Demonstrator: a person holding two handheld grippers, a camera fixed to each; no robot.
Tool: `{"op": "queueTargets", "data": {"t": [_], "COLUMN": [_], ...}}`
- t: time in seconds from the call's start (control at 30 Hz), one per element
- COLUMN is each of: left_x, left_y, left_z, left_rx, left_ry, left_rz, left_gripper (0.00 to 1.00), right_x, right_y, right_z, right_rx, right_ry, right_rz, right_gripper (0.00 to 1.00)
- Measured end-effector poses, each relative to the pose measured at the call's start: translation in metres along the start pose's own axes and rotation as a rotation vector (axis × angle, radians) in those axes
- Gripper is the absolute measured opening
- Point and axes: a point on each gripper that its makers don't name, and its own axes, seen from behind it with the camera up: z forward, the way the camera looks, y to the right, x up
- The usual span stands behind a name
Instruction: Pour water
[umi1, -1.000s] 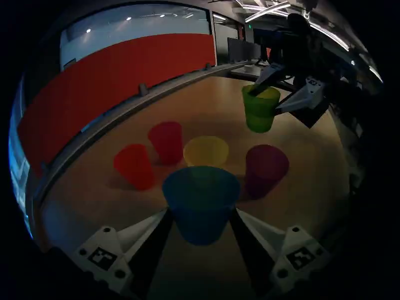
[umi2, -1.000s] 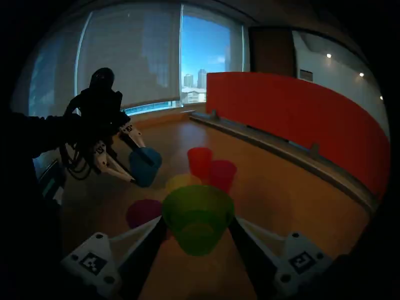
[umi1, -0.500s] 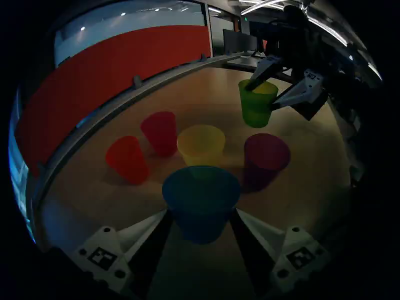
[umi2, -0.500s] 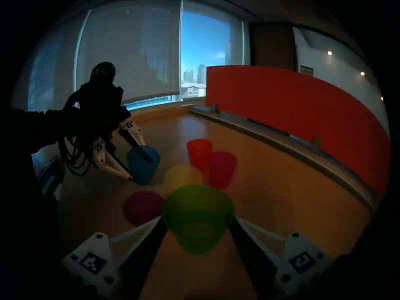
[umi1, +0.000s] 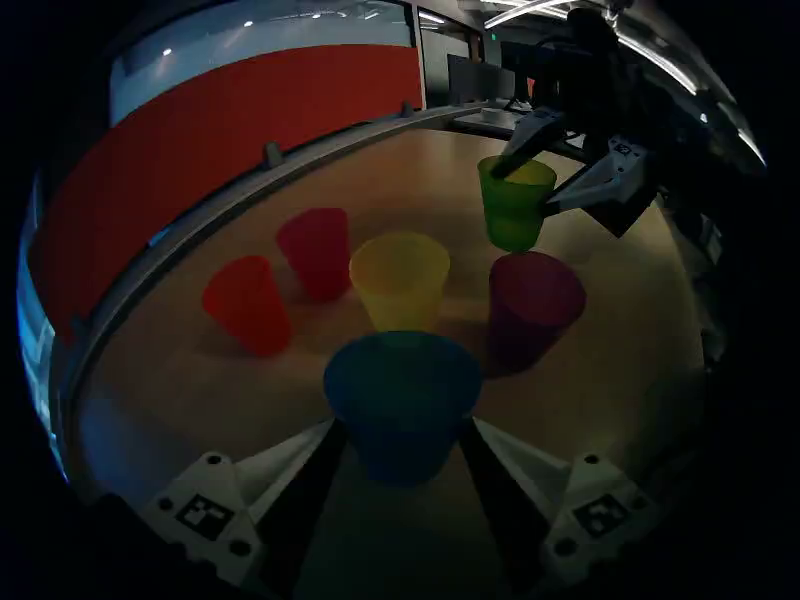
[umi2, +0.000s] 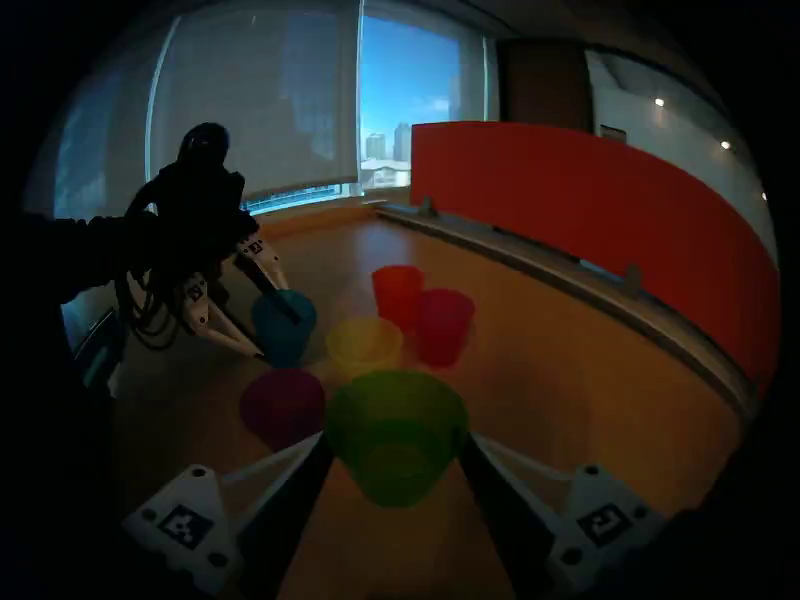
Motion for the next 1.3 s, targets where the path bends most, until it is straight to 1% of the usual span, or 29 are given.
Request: {"op": "queueTargets", "data": {"t": [0.2, 0.5, 0.7, 0.97, 1.17, 1.3], "left_x": [-0.008, -0.011, -0.02, -0.031, -0.041, -0.05], "left_y": [0.003, 0.003, 0.002, 0.003, 0.002, 0.004], "left_z": [0.002, 0.002, 0.0, -0.001, -0.002, -0.004], "left_rx": [-0.007, -0.009, -0.011, -0.011, -0.001, -0.005], "left_ry": [-0.021, -0.031, -0.047, -0.068, -0.103, -0.121], "left_rz": [0.005, 0.007, -0.006, -0.004, -0.014, -0.02], "left_gripper": [0.79, 0.79, 0.8, 0.8, 0.8, 0.8], "right_x": [-0.002, -0.004, -0.008, -0.01, -0.017, -0.024], "right_y": [0.0, 0.001, 0.002, 0.001, 0.0, 0.0], "right_z": [0.002, 0.003, 0.004, 0.006, 0.01, 0.012], "right_rx": [-0.001, -0.003, -0.007, -0.008, -0.007, -0.006], "right_ry": [-0.007, -0.011, -0.017, -0.02, -0.036, -0.05], "right_rz": [0.001, 0.002, -0.001, 0.002, 0.005, 0.01], "right_gripper": [0.9, 0.9, 0.9, 0.9, 0.9, 0.91]}}
